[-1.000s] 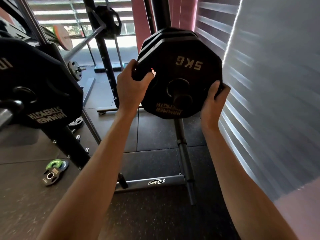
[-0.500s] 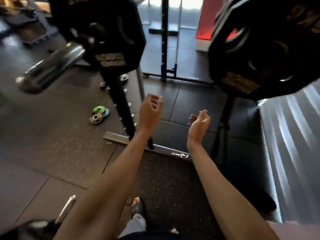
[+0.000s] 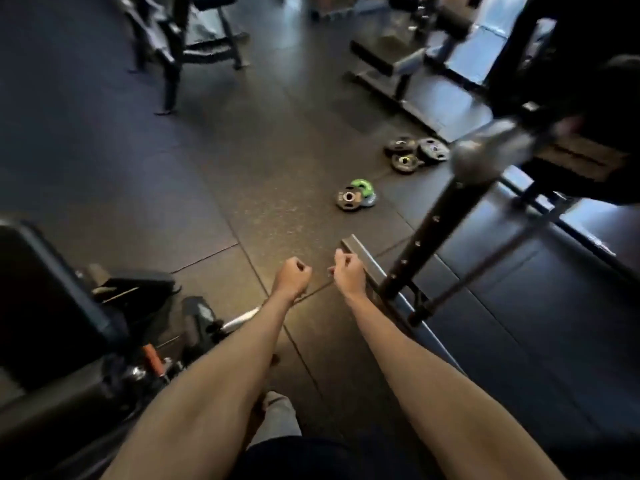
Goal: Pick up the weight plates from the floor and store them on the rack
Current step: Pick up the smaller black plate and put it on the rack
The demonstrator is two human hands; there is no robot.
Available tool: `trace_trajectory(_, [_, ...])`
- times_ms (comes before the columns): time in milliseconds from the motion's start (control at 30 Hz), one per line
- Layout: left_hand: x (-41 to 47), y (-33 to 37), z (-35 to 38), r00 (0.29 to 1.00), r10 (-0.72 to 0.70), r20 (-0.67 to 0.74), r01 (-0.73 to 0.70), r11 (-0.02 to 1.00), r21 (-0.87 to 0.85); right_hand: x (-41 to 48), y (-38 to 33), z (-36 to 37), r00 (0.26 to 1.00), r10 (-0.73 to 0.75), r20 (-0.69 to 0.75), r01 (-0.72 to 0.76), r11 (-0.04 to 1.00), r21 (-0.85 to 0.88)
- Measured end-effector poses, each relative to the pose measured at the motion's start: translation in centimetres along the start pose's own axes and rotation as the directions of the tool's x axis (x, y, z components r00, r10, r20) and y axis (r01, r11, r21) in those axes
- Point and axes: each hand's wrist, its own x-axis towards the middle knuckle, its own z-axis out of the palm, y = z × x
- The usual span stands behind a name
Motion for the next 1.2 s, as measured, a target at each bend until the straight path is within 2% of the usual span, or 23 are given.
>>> trace_trajectory(133, [5.0, -5.3, -8.3, 0.985, -0.17, -0.022, 0.17, 0.985, 0.001, 2.3, -2.7, 10.0, 0.978, 0.065, 0.197, -0.016, 0.971, -0.239])
trace_trajectory(300, [10.0, -9.7, -15.9, 0.964, -0.266, -0.026, 0.267, 0.963, 0.044, 5.6, -3.6, 18.5, 0.905, 0.198, 0.378, 0.051, 0.829, -0.557])
trace_trajectory(433, [14.7, -10.9, -19.3, 0.953, -0.303, 0.0, 0.301, 0.948, 0.107, 8.3, -6.3, 21.7, 0.849, 0.232, 0.474, 0.159, 0.744, -0.648])
trace_trajectory(567, [20.4, -9.2, -19.9, 0.953, -0.299, 0.039, 0.288, 0.942, 0.173, 14.2, -8.5, 22.9, 0.841, 0.235, 0.488, 0.192, 0.712, -0.675])
trace_trajectory(733, [29.7, -4.0, -18.3, 0.946, -0.304, 0.114, 0.271, 0.932, 0.239, 24.4, -10.8, 22.8, 0.847, 0.269, 0.458, 0.14, 0.718, -0.682])
trace_trajectory(967, [45.1, 9.5, -12.9, 0.934, -0.293, 0.205, 0.222, 0.925, 0.309, 40.8, -15.7, 17.9, 0.882, 0.301, 0.362, -0.027, 0.799, -0.601])
trace_trajectory(1200, [58.4, 23.9, -6.8, 0.918, -0.137, 0.371, -0.013, 0.927, 0.375, 54.9, -19.7, 12.6, 0.923, 0.335, 0.188, -0.226, 0.869, -0.439])
